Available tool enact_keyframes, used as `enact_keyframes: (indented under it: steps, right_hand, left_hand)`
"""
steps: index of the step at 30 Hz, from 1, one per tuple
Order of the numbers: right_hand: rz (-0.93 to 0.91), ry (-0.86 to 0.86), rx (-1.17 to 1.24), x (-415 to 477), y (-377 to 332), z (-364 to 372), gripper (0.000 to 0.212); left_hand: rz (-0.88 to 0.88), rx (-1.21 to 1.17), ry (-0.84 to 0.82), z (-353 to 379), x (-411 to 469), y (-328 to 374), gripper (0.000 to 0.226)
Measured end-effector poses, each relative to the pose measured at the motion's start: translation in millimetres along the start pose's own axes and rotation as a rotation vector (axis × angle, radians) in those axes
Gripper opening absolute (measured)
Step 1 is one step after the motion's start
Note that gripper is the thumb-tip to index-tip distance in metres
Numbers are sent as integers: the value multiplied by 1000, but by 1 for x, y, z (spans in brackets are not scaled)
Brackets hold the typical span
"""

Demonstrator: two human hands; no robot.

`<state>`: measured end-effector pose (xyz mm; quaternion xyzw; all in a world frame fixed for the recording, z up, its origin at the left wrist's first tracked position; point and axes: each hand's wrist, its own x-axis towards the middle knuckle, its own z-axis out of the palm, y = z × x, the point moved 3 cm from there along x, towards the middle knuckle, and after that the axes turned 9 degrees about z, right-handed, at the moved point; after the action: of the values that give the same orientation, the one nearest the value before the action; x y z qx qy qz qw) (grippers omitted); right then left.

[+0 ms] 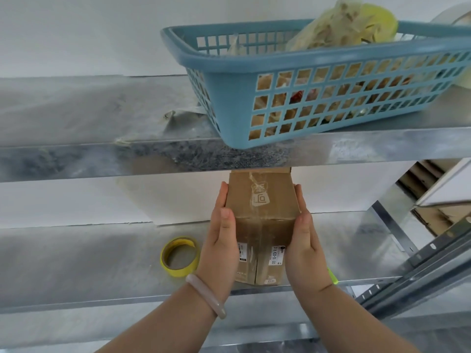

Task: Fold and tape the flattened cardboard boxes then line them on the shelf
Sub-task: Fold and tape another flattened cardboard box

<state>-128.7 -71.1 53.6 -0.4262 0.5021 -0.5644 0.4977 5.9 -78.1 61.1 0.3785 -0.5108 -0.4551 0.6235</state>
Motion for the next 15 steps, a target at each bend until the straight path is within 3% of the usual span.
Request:
enact_keyframes:
  steps: [3,9,11,15]
  right_hand:
    - [16,-7,-21,6,2,-3,47]
    - [247,94,-109,-2,57,-34,38]
    - [322,160,-130,-13,73,-49,50]
    - [435,99,-112,-38,78,-60,87]
  left_hand:
    - [38,51,28,0,0,1,50]
    - [55,120,141,-14,-4,9,49]
    - [43,84,259,-23,-4,8,50]
    - [-157,-278,474,-32,-7,-1,44]
